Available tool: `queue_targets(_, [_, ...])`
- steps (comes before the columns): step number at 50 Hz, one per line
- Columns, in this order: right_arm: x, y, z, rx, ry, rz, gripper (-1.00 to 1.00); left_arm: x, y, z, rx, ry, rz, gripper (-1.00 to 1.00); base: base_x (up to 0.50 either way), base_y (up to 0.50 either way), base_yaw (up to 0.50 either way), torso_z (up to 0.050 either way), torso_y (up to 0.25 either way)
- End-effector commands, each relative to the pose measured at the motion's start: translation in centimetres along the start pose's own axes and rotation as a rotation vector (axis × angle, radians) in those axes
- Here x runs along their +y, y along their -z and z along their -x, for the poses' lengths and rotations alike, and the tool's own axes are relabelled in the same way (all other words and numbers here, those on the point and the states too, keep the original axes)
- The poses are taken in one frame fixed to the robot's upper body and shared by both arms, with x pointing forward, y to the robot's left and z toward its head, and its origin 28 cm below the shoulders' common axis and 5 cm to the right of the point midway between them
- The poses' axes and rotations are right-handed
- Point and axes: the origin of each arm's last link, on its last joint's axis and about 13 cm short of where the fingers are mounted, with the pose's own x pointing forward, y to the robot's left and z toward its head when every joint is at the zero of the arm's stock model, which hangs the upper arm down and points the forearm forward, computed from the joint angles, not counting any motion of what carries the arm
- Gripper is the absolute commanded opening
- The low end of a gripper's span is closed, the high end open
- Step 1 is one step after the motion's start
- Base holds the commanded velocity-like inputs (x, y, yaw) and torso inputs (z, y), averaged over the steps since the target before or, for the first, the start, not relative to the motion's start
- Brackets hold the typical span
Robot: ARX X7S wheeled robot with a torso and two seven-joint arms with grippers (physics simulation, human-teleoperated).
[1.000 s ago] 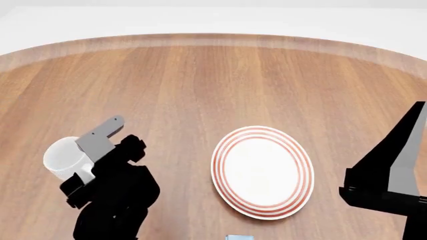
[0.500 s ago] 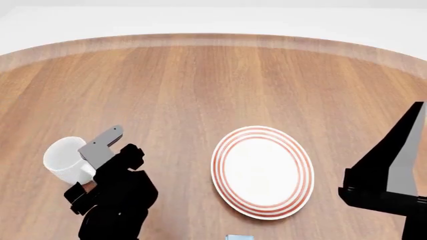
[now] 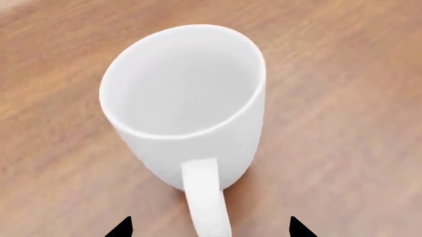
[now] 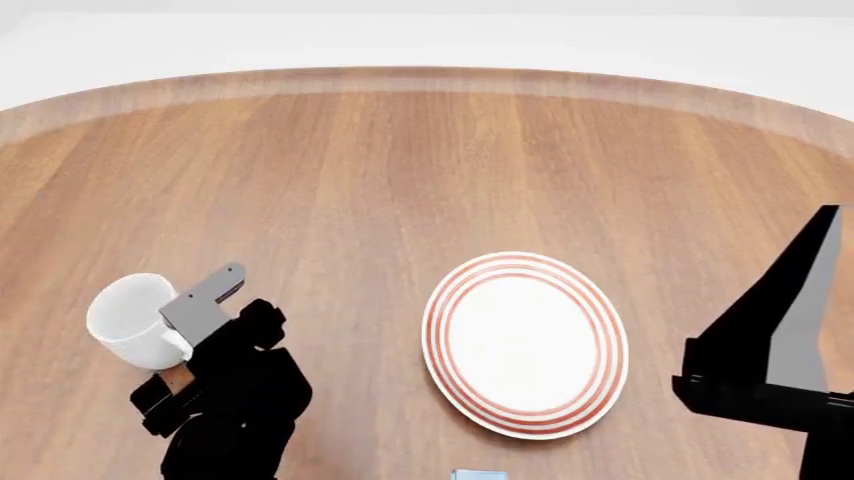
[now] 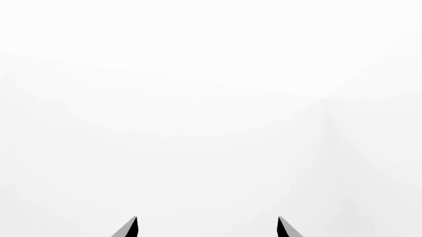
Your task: Pick up the white mug and put it on the plate, and put the chocolate pudding to the right of the plate.
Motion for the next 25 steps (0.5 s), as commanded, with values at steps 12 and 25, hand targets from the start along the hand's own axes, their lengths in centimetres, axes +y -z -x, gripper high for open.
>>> queue_targets(12, [0.14,0.07,0.12,0.009,-0.01,-0.008,1.0,0.09,0.11,-0.64,-0.003,-0.005,-0.023,-1.0,0.0,0.0,0.0,0.0,0.0])
queue_targets(25, [0.16,0.14,0.18,0.015,-0.013,-0.008,1.0,0.38,0.12,-0.96,0.002,-0.032,-0.015,-1.0,0.0,0.0,0.0,0.0,0.0])
